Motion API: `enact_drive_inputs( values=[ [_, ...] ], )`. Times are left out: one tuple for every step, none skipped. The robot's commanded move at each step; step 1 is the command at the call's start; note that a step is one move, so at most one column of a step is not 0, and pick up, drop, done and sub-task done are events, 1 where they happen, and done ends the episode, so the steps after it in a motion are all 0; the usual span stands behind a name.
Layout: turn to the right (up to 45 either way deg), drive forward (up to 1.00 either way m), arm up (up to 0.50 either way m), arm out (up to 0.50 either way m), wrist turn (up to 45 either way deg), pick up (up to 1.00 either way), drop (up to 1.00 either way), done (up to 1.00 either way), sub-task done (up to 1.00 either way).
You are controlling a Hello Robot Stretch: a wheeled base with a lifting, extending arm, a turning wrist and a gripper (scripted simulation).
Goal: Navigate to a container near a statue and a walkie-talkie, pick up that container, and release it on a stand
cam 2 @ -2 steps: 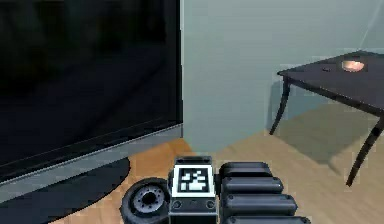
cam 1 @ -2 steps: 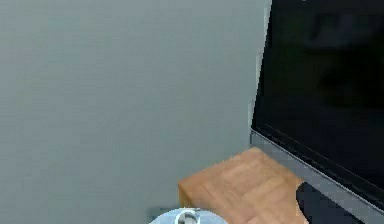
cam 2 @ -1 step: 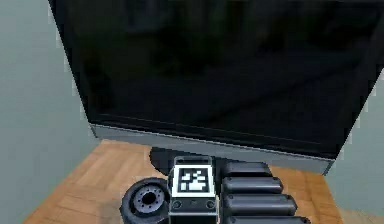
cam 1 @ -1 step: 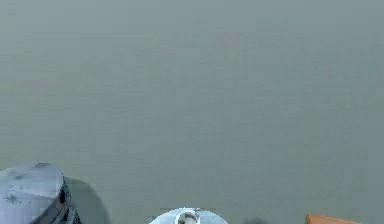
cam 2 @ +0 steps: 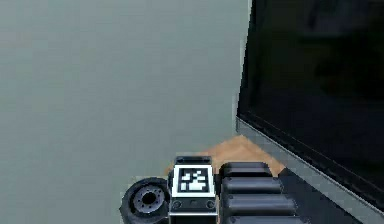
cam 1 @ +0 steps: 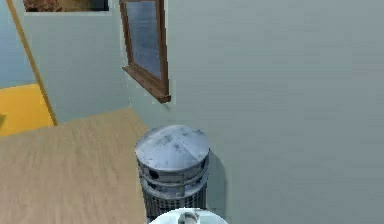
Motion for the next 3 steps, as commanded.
enact_drive_inputs(
  values=[
    [-15.0, 0.0, 0.0, 0.0, 0.0, 0.0, 0.0, 0.0, 0.0],
    [45.0, 0.0, 0.0, 0.0, 0.0, 0.0, 0.0, 0.0, 0.0],
    [45.0, 0.0, 0.0, 0.0, 0.0, 0.0, 0.0, 0.0, 0.0]
  ],
)
